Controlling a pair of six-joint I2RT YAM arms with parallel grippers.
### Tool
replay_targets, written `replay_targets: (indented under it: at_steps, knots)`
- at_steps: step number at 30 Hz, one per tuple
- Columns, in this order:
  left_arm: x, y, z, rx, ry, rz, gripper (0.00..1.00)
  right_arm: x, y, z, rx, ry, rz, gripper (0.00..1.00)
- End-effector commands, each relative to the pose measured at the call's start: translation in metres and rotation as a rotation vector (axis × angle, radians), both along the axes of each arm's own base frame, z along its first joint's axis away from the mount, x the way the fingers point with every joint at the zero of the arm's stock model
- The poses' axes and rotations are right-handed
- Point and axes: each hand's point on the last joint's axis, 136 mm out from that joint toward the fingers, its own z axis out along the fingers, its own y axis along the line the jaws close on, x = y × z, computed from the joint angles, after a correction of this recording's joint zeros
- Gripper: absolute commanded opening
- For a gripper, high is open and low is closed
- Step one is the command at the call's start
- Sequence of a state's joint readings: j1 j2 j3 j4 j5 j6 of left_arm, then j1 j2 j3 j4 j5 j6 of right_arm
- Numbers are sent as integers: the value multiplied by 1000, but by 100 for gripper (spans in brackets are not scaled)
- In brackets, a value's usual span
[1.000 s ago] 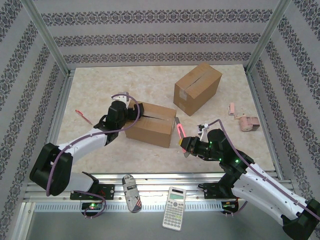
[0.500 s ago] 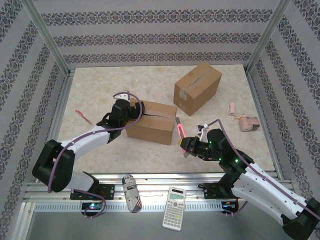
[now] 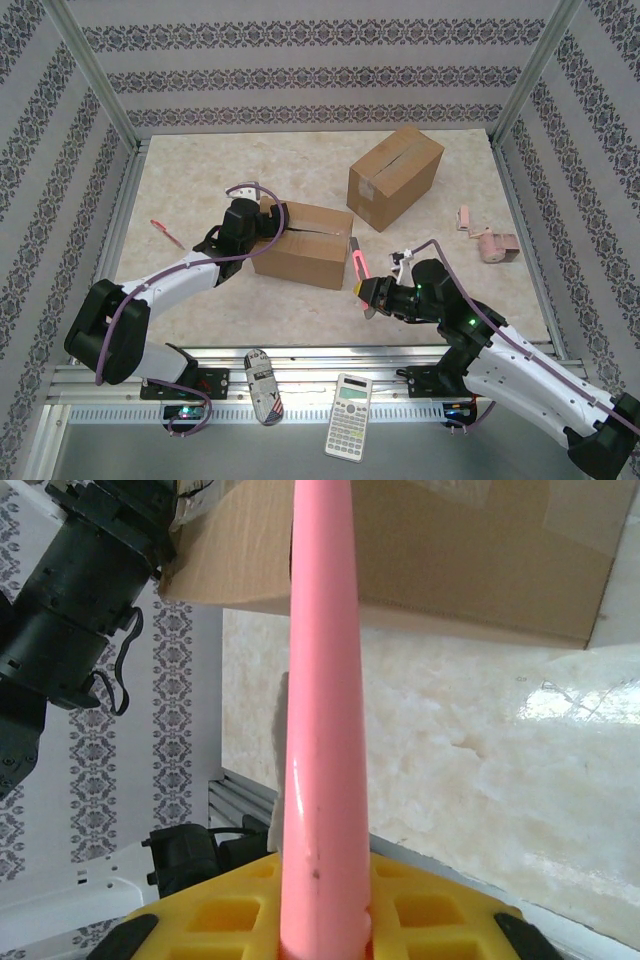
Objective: Unpack the express box
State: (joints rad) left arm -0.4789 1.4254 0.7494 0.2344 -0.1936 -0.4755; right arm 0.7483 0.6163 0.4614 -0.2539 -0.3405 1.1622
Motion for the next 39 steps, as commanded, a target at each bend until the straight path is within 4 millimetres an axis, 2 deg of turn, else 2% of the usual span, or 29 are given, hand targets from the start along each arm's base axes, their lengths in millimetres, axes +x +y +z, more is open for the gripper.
replay_targets:
  at_steps: [1,11,24,39]
  knots:
    - [-84,44,-135,273,492,8,88,-24,19,14,75,-7,154,0]
    - [-84,44,-135,272,491,8,88,-32,28,17,91,-11,190,0]
    - [-82,43,-136,271,493,8,88,-43,32,9,84,-1,203,0]
    - [-82,42,-134,269,489,3,88,-51,27,5,61,-4,185,0]
